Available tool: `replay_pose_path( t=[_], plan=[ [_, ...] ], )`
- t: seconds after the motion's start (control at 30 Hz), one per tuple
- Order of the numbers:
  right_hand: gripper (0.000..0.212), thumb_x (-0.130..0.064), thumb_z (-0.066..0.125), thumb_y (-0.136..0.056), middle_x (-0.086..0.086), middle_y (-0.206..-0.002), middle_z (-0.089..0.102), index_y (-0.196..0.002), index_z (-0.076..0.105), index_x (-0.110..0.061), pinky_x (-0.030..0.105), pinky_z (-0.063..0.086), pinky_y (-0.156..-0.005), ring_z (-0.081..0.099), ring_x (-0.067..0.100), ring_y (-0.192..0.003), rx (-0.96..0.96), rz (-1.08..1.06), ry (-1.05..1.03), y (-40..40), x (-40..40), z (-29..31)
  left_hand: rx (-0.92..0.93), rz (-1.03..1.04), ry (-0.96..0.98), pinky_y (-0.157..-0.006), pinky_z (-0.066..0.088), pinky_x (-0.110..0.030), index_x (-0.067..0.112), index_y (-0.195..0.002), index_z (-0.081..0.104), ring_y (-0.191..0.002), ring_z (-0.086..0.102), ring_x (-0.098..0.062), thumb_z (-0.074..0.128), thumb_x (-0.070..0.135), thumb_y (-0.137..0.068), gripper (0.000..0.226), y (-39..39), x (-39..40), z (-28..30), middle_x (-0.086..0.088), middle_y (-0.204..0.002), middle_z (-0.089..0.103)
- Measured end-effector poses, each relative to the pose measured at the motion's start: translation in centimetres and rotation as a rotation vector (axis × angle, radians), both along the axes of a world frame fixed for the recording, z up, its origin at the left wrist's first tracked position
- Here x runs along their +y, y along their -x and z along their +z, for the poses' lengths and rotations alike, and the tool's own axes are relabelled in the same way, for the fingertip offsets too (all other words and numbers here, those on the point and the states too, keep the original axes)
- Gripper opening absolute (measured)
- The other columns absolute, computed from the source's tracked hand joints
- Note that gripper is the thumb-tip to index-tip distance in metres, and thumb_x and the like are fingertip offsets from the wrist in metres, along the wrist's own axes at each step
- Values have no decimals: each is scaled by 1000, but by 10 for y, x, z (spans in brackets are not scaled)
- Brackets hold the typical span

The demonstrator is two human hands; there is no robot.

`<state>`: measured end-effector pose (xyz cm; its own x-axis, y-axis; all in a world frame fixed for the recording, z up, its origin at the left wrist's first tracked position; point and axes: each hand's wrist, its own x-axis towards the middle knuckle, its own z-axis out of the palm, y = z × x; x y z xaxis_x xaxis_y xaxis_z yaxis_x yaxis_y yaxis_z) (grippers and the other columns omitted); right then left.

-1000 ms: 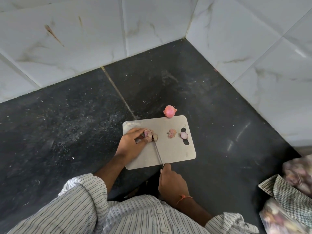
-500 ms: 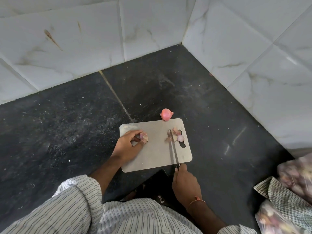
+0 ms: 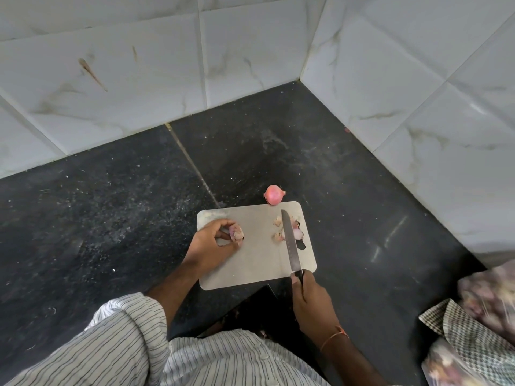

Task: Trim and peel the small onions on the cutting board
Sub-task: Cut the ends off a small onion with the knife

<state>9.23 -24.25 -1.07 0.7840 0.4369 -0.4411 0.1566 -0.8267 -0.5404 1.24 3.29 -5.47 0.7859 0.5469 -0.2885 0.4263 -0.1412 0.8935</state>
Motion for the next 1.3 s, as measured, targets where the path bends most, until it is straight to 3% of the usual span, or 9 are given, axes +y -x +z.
replay_pose_path(
  t=[0.17,0.3,0.37,0.47,0.63,0.87,1.03,1.13,1.3],
  plan=[
    [21,-36,37,-114,-3,-75,64,-96,47,-29,25,41,-55,57,11,-60,0,57,-24,5,1,4,42,-35,-36,-70,55,-11,37,-116,67,-94,70,6,91,30,-79,45,-5,4,-1,19,-109,73],
    [21,-37,39,-113,-2,-76,65,-97,48,-28,21,39,-53,59,11,-62,18,101,-41,11,6,4,68,-88,-97,-87,59,-18,39,-128,67,-102,69,2,90,33,-75,59,-4,9,-9,22,-120,69],
    [19,-37,40,-113,-4,-78,67,-98,48,-28,23,43,-54,63,12,-66,18,136,-38,11,9,2,73,-105,-112,-93,58,-16,37,-129,70,-105,67,6,90,28,-75,58,-3,8,-11,22,-122,67],
    [18,-39,40,-113,-6,-81,68,-102,50,-28,28,49,-61,67,14,-71,28,161,-19,7,12,-3,89,-128,-115,-84,50,-3,38,-125,72,-106,66,5,92,28,-73,57,-1,3,-12,23,-122,67],
    [25,-42,44,-111,-5,-77,64,-90,47,-28,29,45,-61,62,13,-68,4,169,-1,-3,14,-12,63,-175,-83,-89,54,-14,44,-125,74,-107,66,2,96,38,-70,59,2,1,-14,23,-121,66],
    [27,-41,50,-109,-5,-81,68,-87,53,-26,26,50,-64,66,13,-74,3,128,-17,-12,13,-16,64,-174,-110,-85,47,-10,42,-129,72,-99,63,1,95,31,-75,59,1,1,-17,24,-116,65],
    [33,-45,51,-107,-4,-76,66,-81,49,-25,36,51,-66,64,14,-71,-23,121,-19,-14,10,-20,72,-215,-176,-87,47,-11,47,-122,72,-98,61,-4,93,32,-73,56,-1,3,-18,23,-119,64],
    [32,-44,51,-108,-4,-77,66,-81,49,-26,34,51,-66,65,14,-72,-25,127,-21,-14,11,-19,91,-245,-194,-84,48,-12,49,-121,70,-93,59,-9,95,33,-73,57,-2,7,-17,20,-118,58],
    [30,-48,48,-108,-5,-81,69,-89,55,-25,31,55,-69,66,12,-76,-32,152,-11,-15,15,-19,121,-263,-234,-84,44,-7,38,-132,73,-95,60,-9,96,33,-74,63,-2,11,-20,16,-114,55]
  ],
)
